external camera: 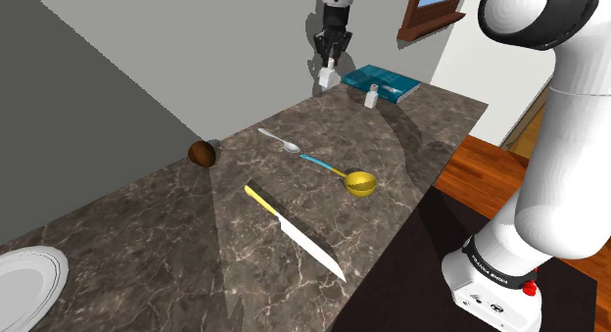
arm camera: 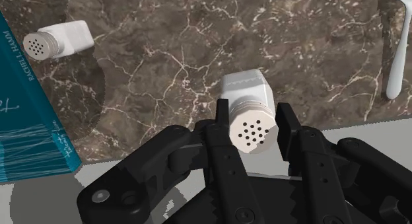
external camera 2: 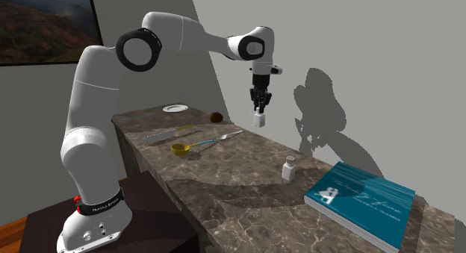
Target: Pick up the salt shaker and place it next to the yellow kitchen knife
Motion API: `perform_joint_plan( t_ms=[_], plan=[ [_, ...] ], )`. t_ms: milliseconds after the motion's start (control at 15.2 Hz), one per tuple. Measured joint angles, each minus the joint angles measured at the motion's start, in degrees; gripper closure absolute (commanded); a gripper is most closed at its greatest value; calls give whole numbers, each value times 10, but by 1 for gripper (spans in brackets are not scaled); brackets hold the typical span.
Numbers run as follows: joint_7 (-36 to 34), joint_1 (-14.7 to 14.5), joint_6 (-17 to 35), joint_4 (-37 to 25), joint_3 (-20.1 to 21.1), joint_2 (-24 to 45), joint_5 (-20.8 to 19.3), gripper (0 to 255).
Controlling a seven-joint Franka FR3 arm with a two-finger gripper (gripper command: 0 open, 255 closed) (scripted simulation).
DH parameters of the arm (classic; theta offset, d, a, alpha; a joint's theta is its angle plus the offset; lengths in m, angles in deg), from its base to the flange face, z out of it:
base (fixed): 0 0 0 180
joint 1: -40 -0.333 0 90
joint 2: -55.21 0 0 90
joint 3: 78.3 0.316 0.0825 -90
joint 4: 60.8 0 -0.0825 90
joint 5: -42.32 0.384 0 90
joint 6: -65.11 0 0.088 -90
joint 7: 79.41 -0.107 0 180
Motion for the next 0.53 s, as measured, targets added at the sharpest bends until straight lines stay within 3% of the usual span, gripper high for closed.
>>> perform_joint_plan(
  t_ms=[330, 528],
  plan=[
    [-2, 1, -37, -39, 0, 1, 0, 255],
    [-25, -18, -30, -11, 6, -19, -5, 255]
  ],
)
